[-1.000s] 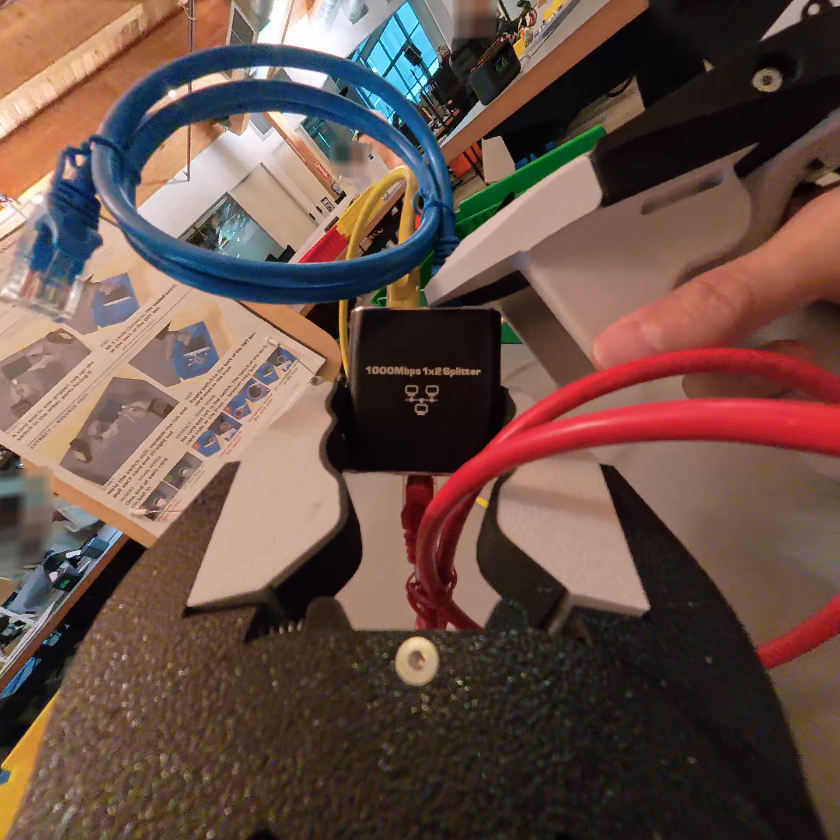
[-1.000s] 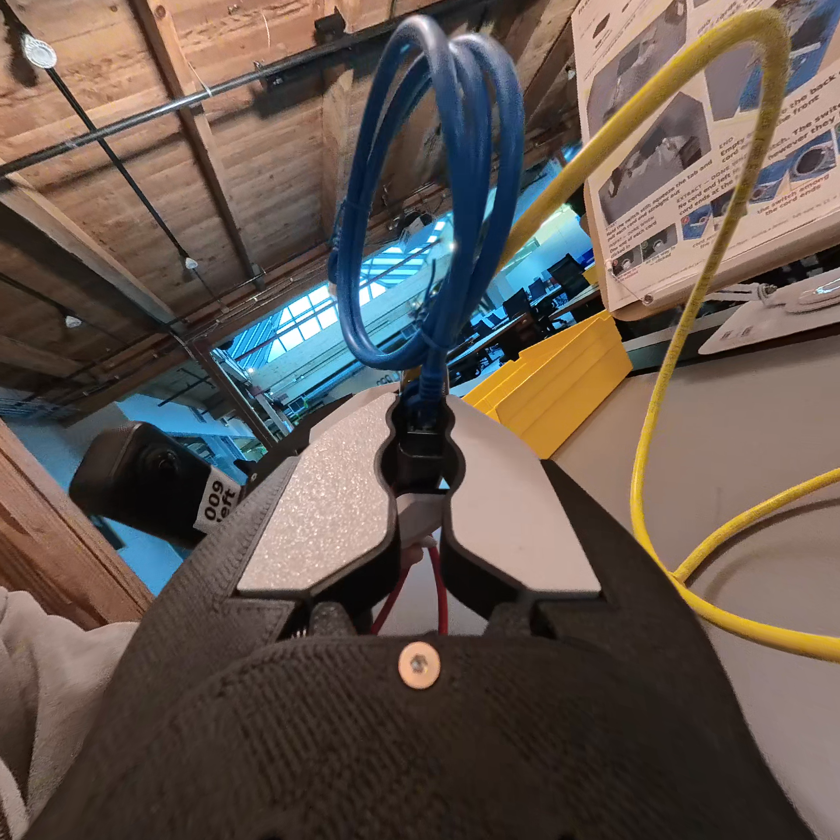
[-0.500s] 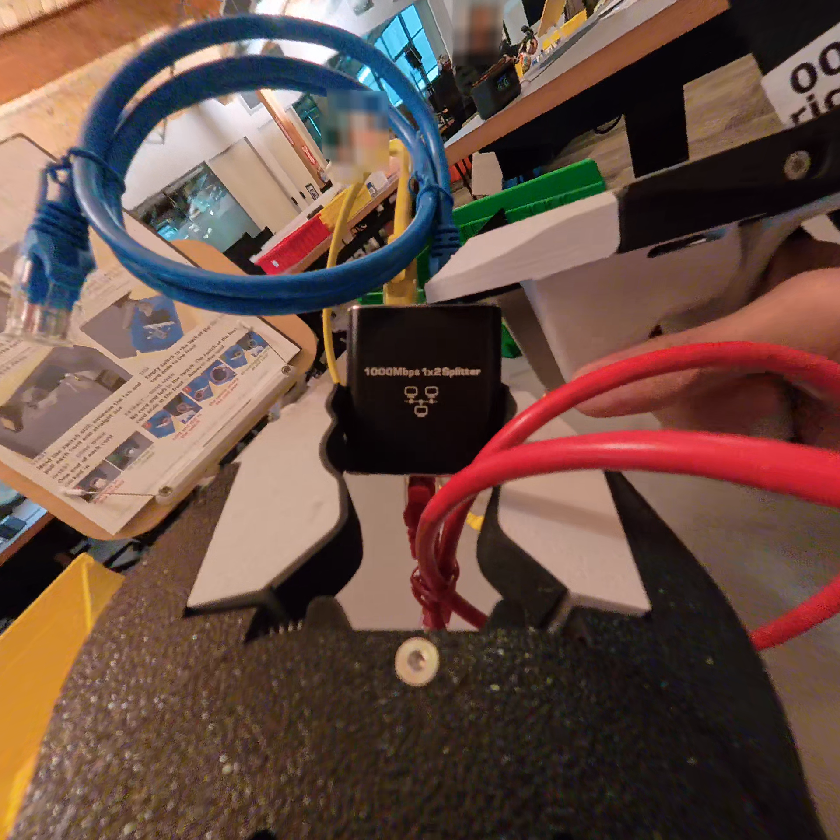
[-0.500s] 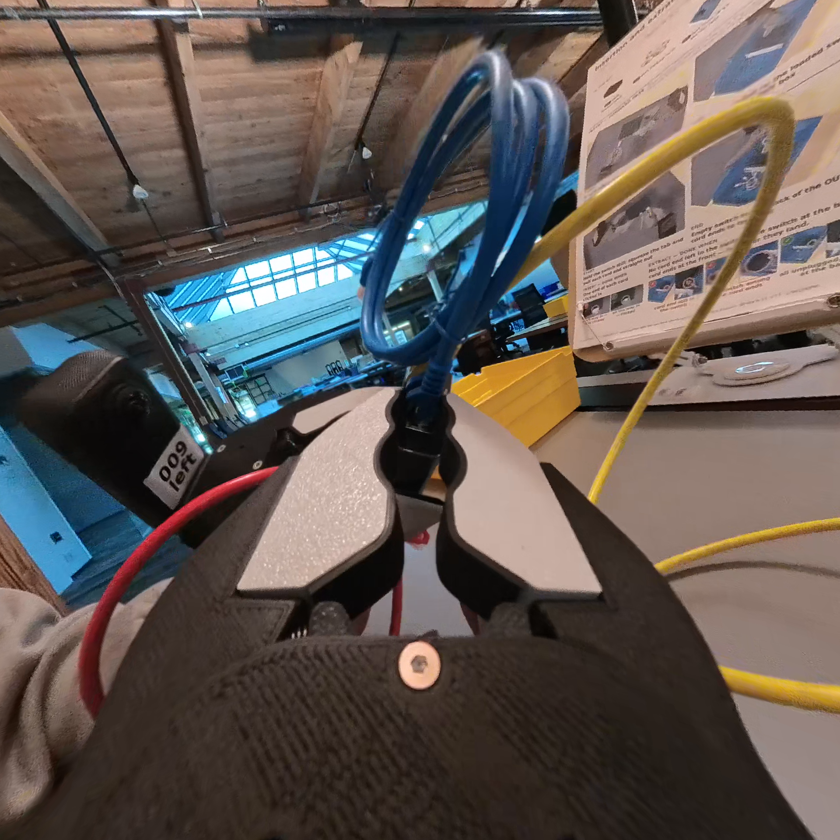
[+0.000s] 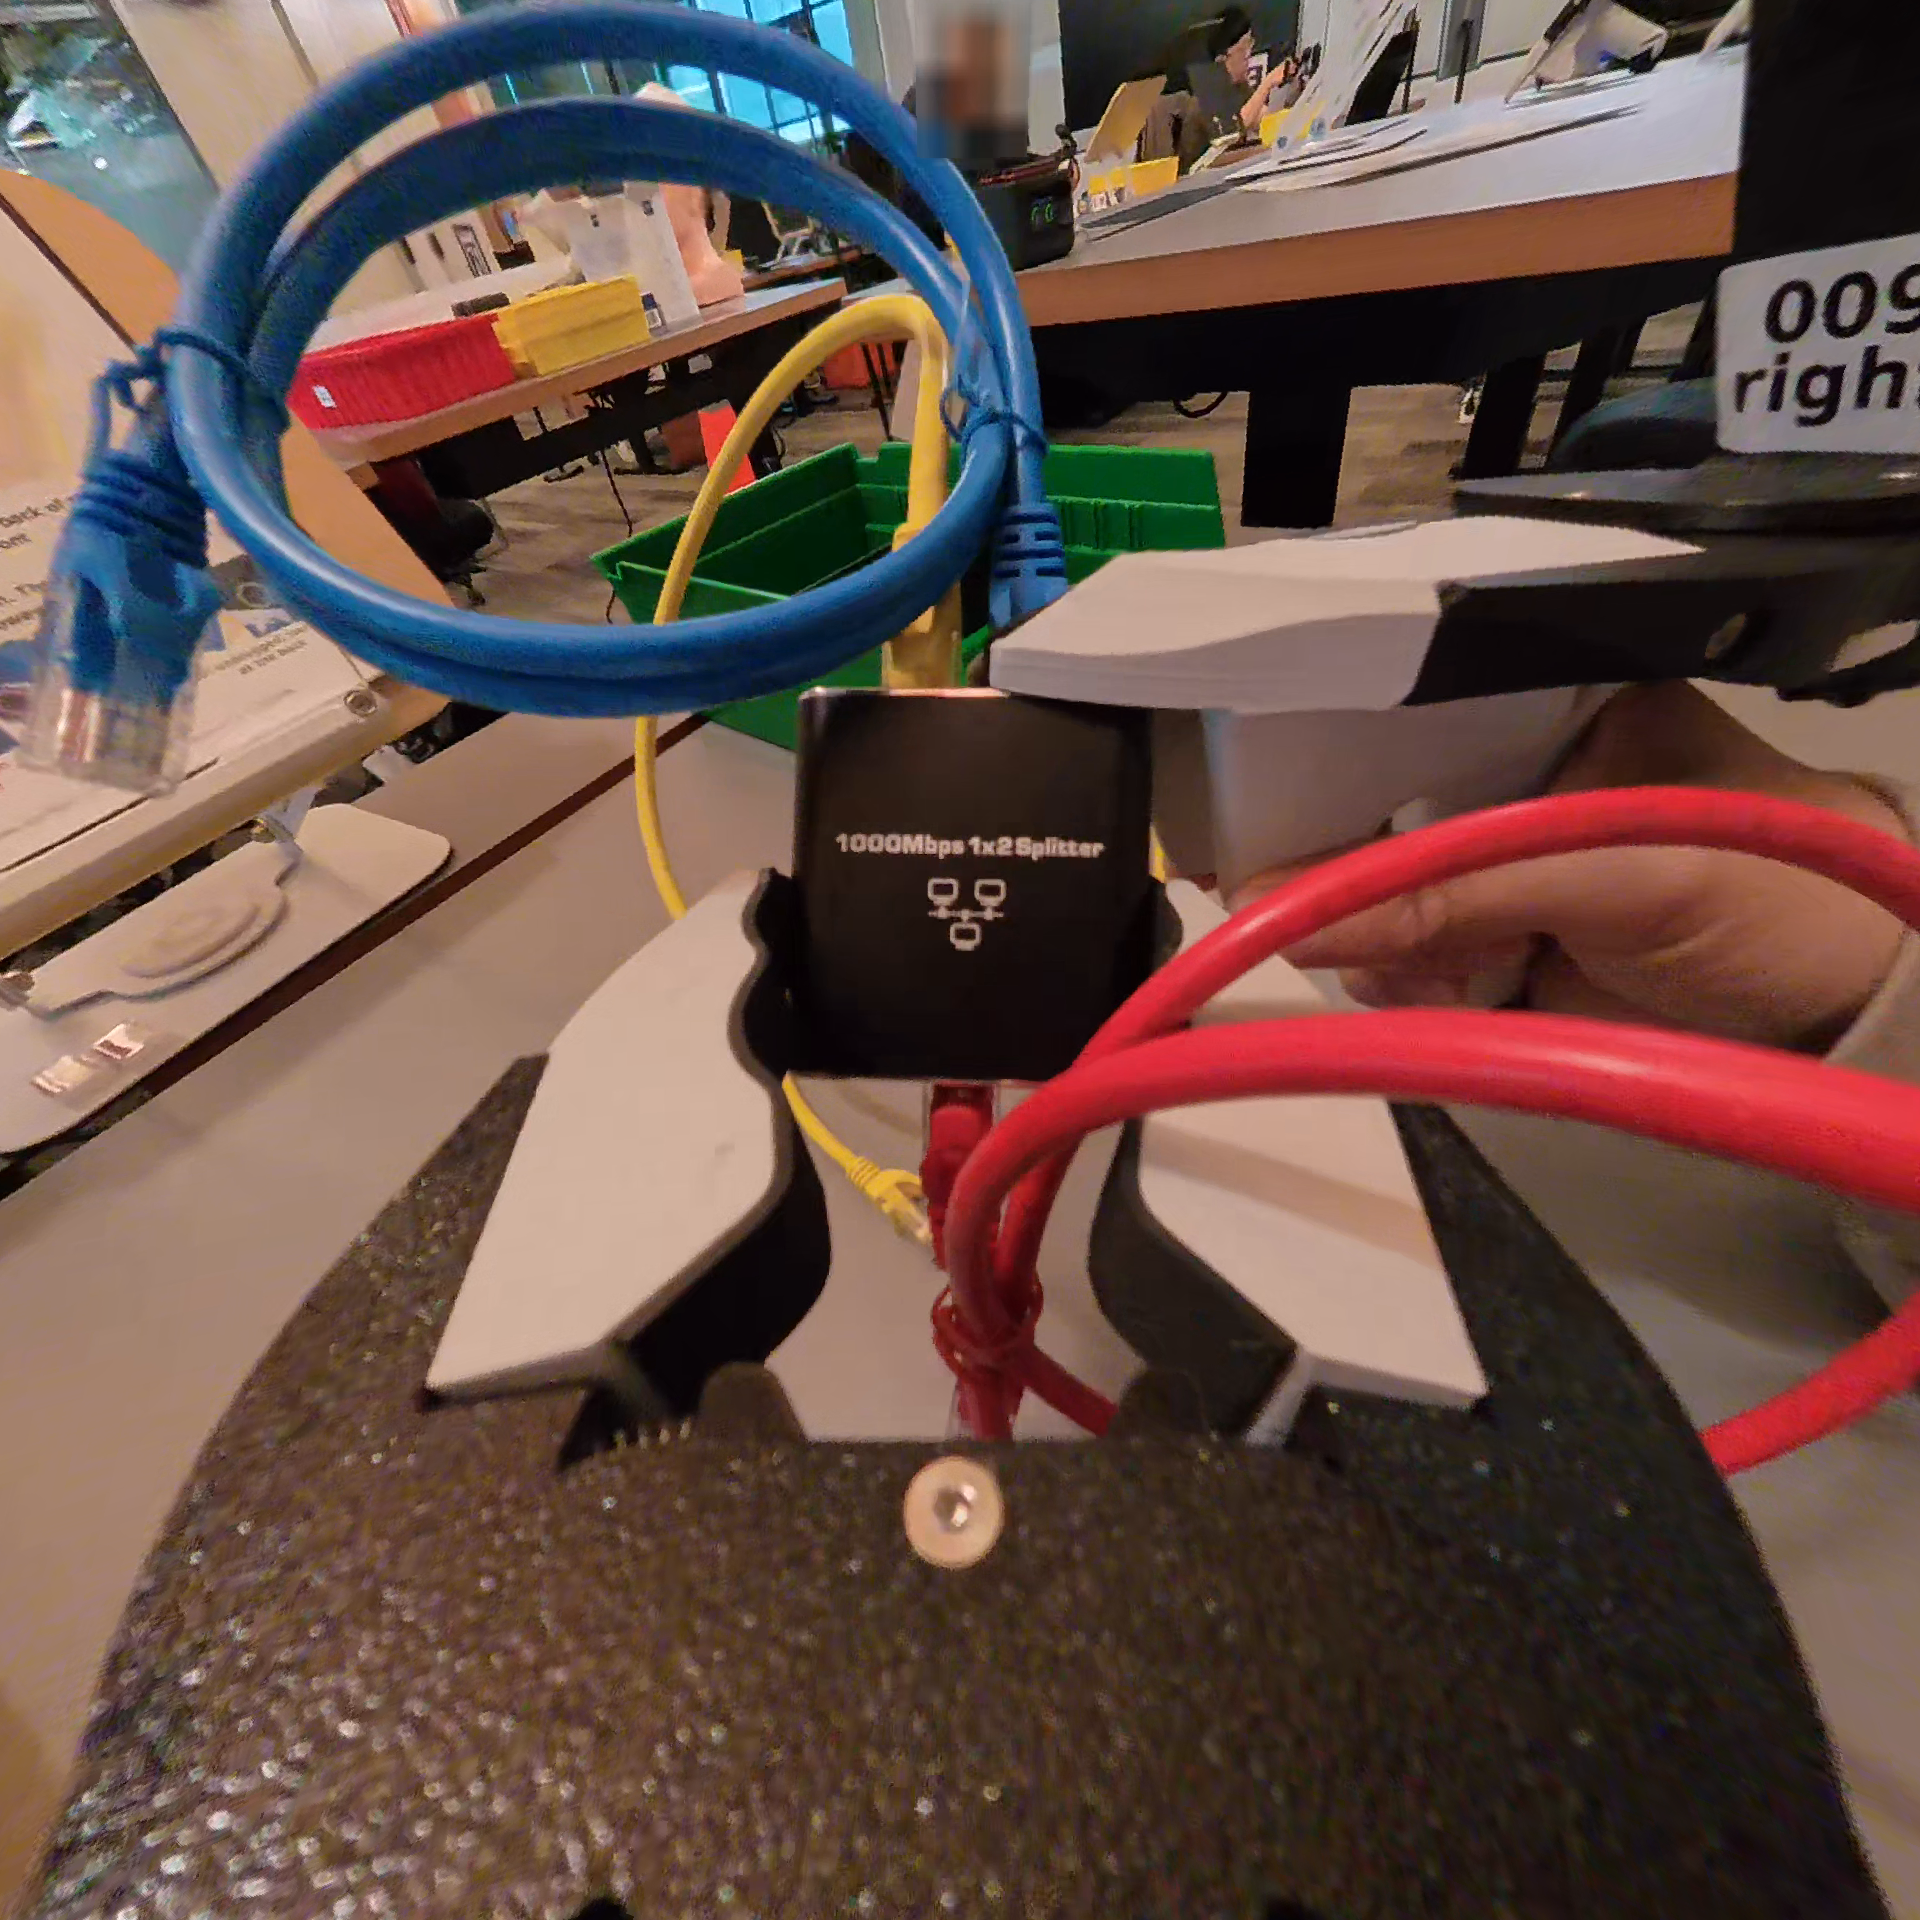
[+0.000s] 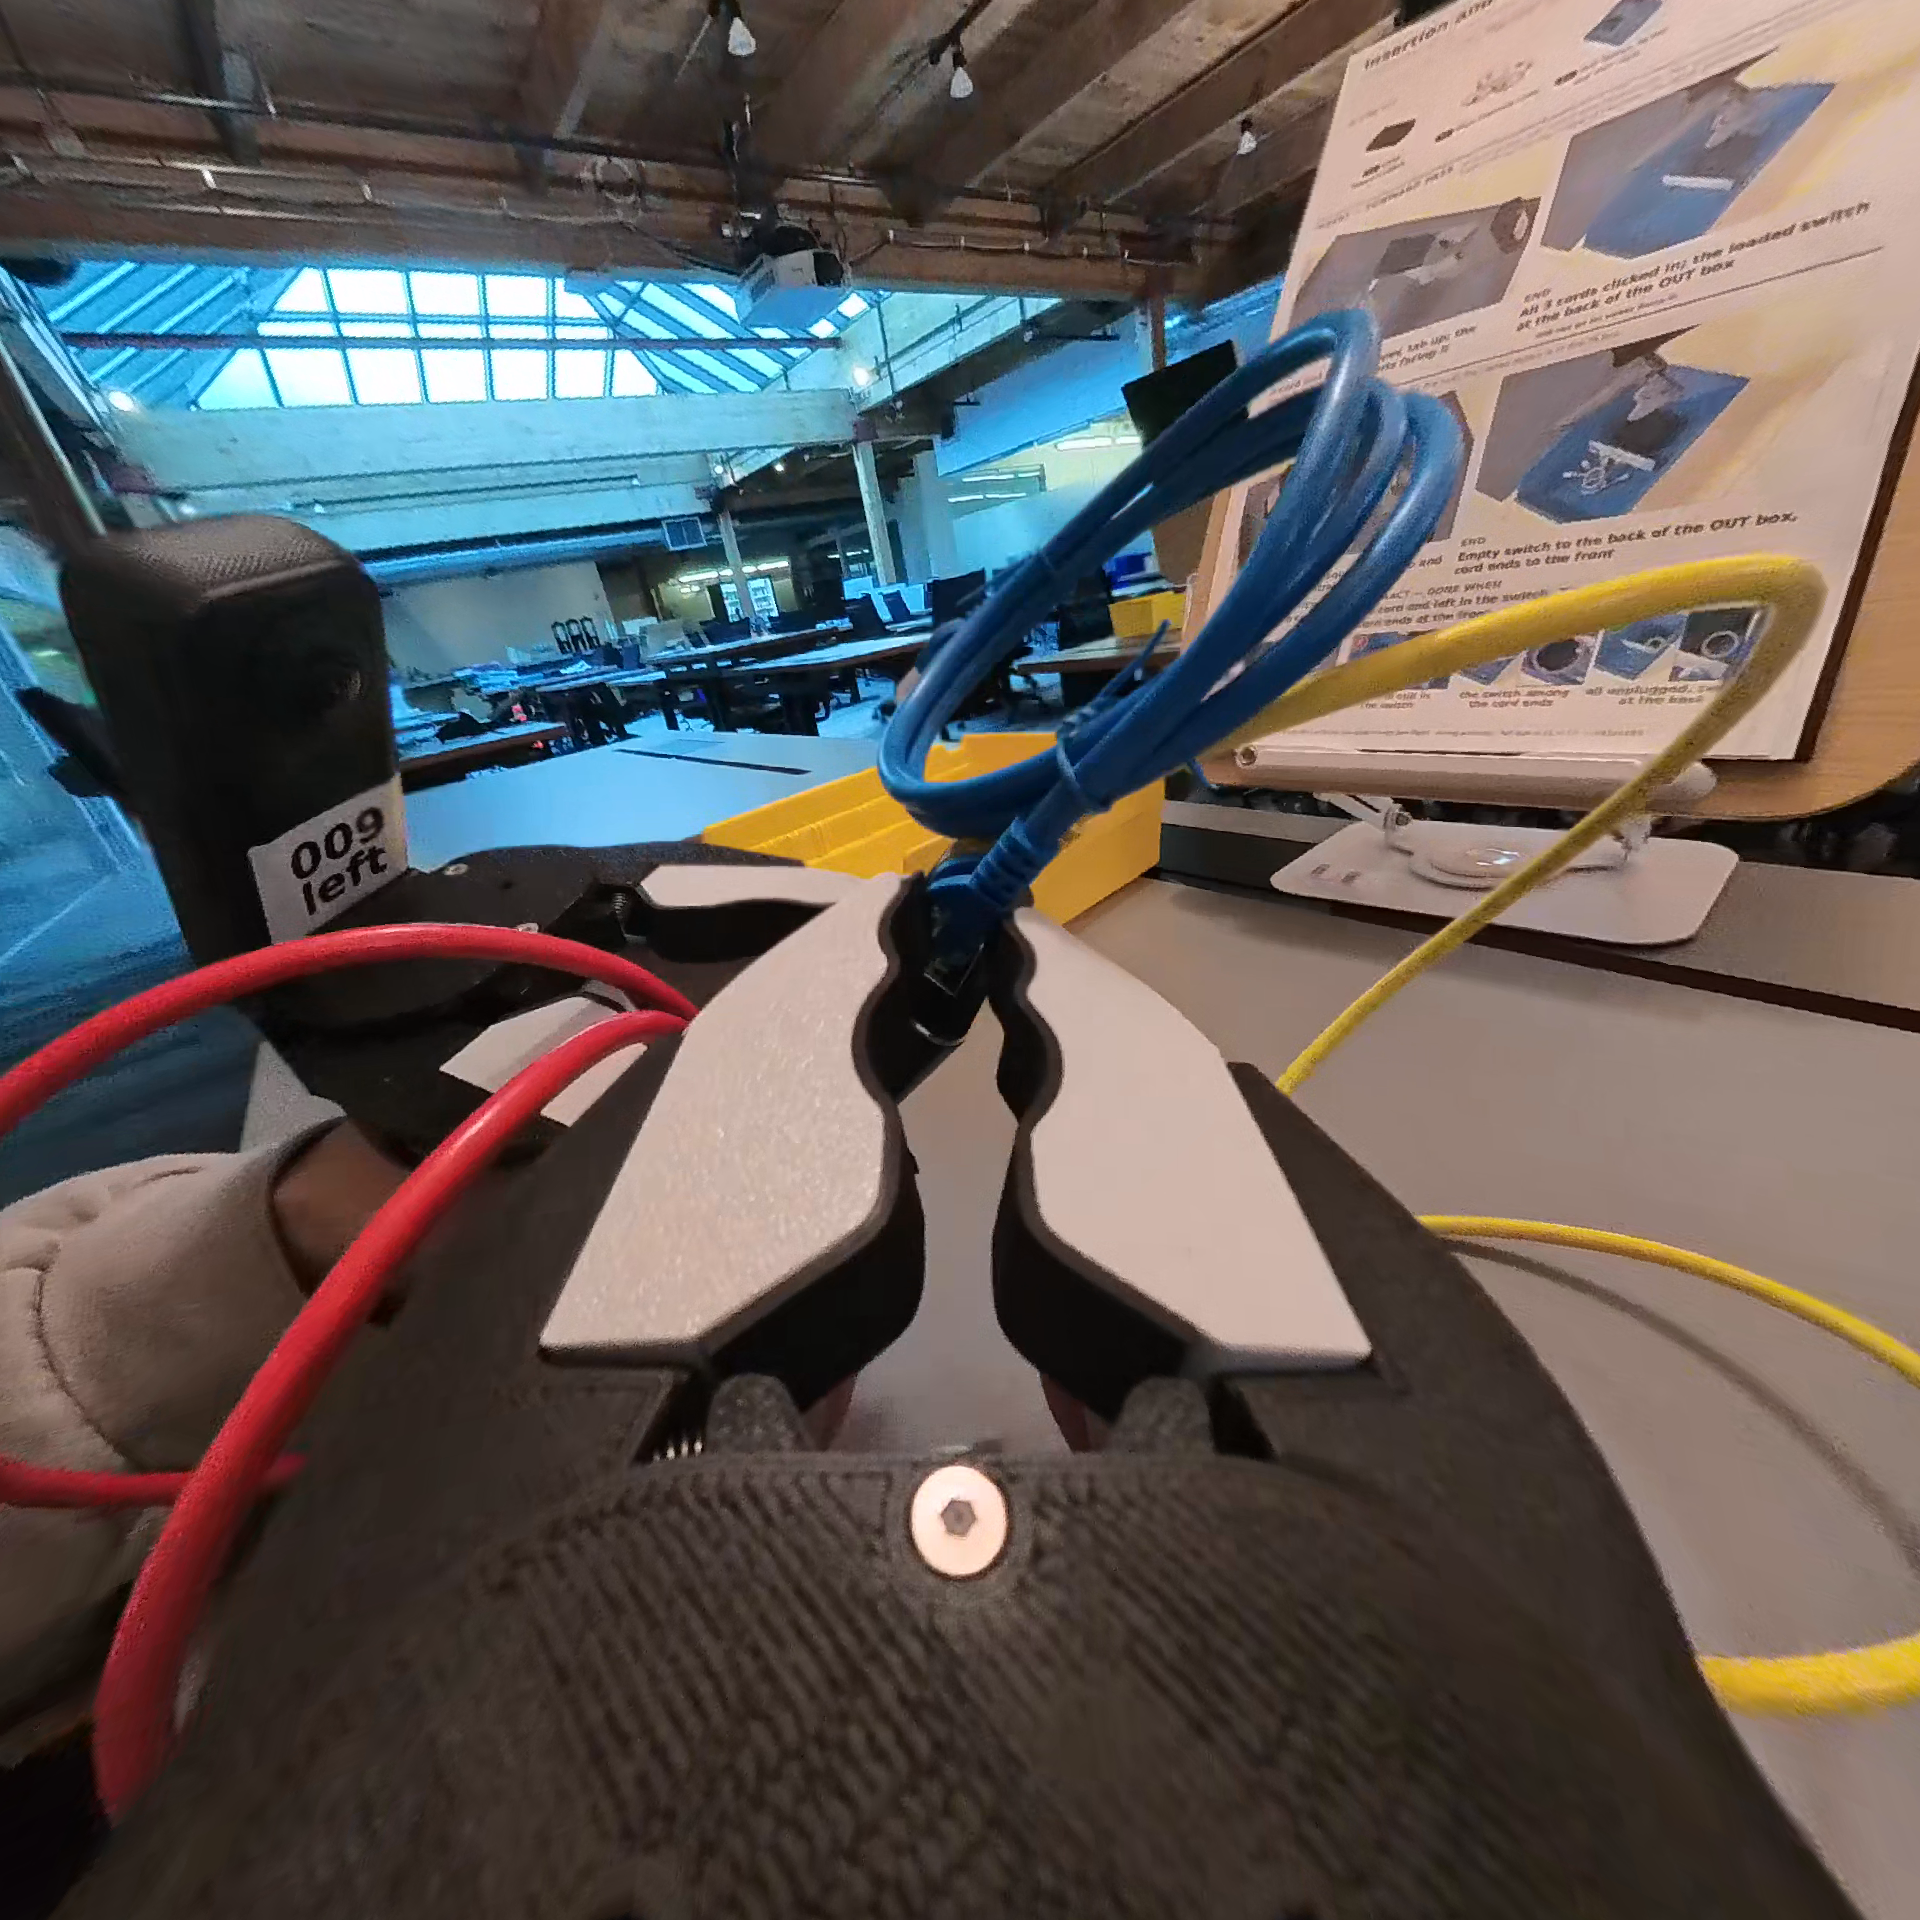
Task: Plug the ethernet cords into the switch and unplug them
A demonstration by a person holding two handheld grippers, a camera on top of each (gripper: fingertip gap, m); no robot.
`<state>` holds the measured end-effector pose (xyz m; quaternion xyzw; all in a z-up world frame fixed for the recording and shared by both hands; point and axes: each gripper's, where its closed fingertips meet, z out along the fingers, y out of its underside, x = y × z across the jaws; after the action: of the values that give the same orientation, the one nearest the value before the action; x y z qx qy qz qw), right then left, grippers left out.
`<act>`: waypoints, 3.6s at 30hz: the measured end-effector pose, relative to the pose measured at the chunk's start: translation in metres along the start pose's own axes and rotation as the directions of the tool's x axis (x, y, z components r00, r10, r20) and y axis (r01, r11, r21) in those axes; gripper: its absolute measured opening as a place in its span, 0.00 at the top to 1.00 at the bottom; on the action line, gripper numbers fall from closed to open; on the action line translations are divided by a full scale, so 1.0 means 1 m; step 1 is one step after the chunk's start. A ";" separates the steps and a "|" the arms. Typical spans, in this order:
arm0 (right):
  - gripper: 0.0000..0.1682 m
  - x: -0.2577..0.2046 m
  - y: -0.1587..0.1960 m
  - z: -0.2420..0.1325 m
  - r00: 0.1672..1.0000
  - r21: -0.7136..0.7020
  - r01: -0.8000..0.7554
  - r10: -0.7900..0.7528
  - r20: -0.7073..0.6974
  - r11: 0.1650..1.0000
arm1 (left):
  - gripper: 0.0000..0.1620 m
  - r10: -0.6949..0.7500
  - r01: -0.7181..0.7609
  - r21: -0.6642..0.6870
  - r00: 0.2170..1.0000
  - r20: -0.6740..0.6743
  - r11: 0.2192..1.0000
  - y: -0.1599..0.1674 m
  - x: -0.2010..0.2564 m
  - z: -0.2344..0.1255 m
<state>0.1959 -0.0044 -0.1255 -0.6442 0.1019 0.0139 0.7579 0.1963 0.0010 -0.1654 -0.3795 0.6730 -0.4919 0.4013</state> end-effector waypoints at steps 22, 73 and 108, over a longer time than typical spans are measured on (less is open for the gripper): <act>0.92 0.003 0.006 -0.001 0.996 -0.114 0.083 -0.086 -0.025 0.990 | 0.61 -0.105 0.108 0.035 0.990 -0.089 0.994 0.007 0.005 0.004; 0.92 0.003 0.013 -0.004 0.994 -0.183 0.110 -0.112 -0.001 0.977 | 0.61 -0.083 0.094 0.093 0.990 -0.115 0.991 0.011 0.006 0.005; 0.92 -0.005 0.008 -0.004 0.893 -0.036 -0.400 0.398 0.213 0.916 | 0.61 0.422 -0.425 -0.034 0.881 0.212 0.905 -0.001 -0.013 -0.009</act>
<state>0.1888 -0.0065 -0.1333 -0.6009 0.1489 0.2382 0.7484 0.1934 0.0159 -0.1601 -0.2715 0.6890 -0.3529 0.5718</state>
